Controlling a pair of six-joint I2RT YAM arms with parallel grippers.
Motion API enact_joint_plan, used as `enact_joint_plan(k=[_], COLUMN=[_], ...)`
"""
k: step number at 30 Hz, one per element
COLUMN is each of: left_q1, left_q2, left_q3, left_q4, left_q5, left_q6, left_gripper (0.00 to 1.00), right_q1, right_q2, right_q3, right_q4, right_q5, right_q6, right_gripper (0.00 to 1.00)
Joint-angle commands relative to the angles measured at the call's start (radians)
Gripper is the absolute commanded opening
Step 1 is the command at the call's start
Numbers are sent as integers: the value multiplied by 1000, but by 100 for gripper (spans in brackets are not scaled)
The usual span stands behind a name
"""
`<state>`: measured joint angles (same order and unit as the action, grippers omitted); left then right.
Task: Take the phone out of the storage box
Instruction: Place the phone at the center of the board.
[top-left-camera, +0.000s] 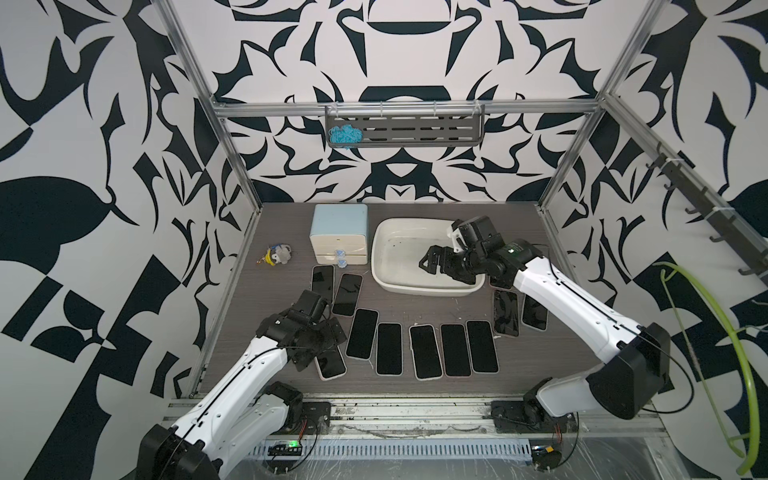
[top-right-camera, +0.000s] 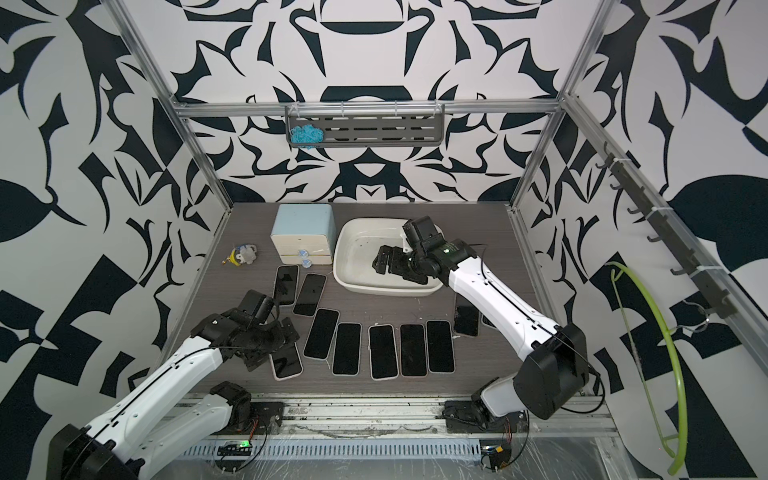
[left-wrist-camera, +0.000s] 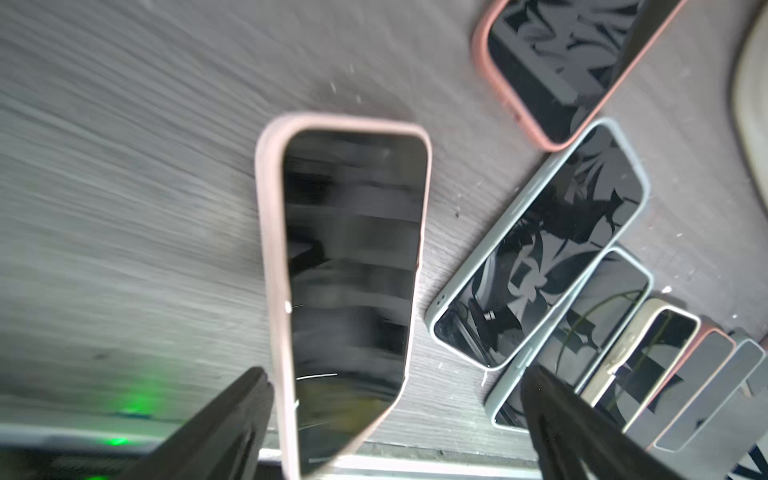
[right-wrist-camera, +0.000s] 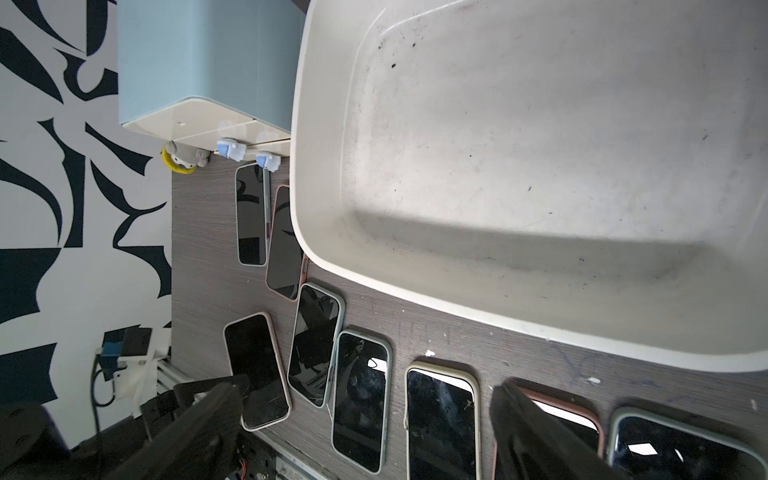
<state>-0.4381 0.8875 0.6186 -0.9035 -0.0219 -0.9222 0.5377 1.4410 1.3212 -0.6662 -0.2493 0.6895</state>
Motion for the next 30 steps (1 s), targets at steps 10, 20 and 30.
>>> enact_joint_plan(k=[10, 20, 30], left_q1=[30, 56, 153], left_q2=[44, -32, -184], left_q3=[123, 186, -7], left_q4=[-80, 151, 491], left_q5=[-183, -372, -407], left_q6=[86, 342, 650], left_gripper=[100, 100, 100], right_q1=[-89, -360, -559], right_q2=[-227, -442, -295], right_q3=[-108, -344, -715], right_q4=[-13, 112, 685], right_q5=[53, 267, 316], right_q6=[-27, -388, -593], right_gripper=[99, 100, 99])
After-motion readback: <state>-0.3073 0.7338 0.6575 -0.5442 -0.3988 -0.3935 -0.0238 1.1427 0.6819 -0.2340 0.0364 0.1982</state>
